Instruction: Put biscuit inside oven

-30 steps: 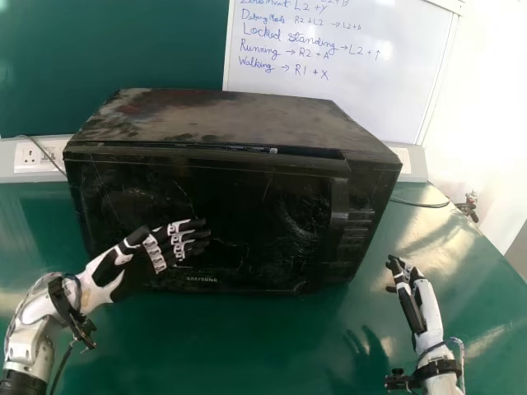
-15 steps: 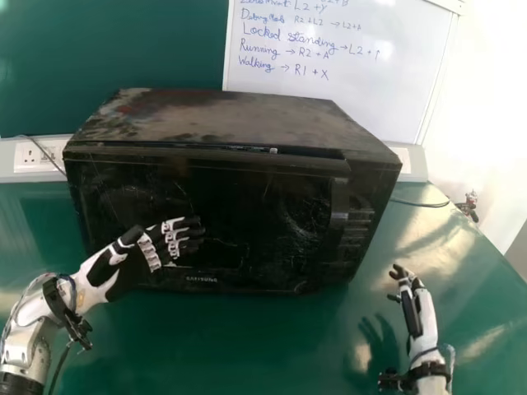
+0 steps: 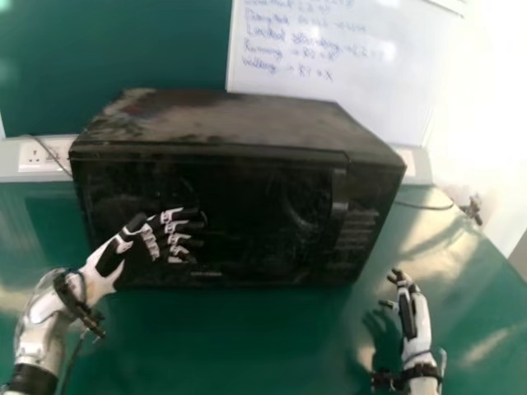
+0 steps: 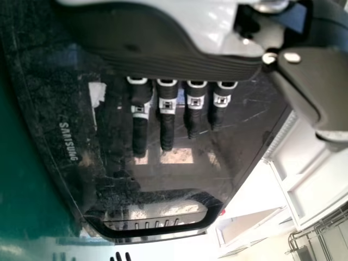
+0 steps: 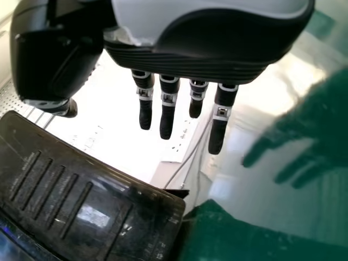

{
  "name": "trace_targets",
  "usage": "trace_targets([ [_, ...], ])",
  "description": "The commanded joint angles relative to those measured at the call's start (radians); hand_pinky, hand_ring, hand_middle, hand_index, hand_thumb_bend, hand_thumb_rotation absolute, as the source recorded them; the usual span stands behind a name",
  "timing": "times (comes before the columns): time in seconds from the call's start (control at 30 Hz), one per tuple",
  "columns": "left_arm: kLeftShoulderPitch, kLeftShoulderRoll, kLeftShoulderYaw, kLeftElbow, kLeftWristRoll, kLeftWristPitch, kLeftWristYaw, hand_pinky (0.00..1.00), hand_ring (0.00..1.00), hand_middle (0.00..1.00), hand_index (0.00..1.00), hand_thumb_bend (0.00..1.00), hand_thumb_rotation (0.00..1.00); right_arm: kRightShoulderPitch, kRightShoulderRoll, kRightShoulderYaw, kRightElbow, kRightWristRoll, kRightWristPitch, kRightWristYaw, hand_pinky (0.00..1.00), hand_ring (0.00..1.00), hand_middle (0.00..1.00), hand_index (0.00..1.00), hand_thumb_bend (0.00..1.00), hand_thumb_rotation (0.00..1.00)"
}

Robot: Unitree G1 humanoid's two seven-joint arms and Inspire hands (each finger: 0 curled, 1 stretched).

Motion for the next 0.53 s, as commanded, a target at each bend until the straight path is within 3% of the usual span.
trace_targets([
  [0.0,-0.069,-0.015,0.002,0.126,0.041,-0.025,0.042,0.8,1.0,1.0,0.94,0.77,0.15,-0.014,0.003,0.004,0.01,0.001,-0.015,-0.009,0.65,0.81,0.87,0.89,0.71,0.66],
  [0.13,-0.134,-0.028,0.005,0.256,0.062,-0.088,0.029,0.75,1.0,1.0,0.92,0.82,0.21,-0.011,0.003,0.008,0.007,0.002,-0.018,-0.011,0.71,0.82,0.87,0.89,0.72,0.67],
  [0.27,-0.138,-0.025,0.008,0.287,0.059,-0.12,-0.006,0.73,1.0,1.0,0.92,0.85,0.24,-0.005,0.006,0.011,-0.007,-0.001,-0.014,-0.015,0.73,0.82,0.86,0.89,0.72,0.68],
  [0.5,0.004,0.026,-0.007,0.019,0.006,0.001,-0.076,0.74,0.98,1.0,0.91,0.79,0.15,0.002,0.018,0.017,-0.027,-0.012,0.002,-0.031,0.69,0.81,0.86,0.88,0.76,0.69],
])
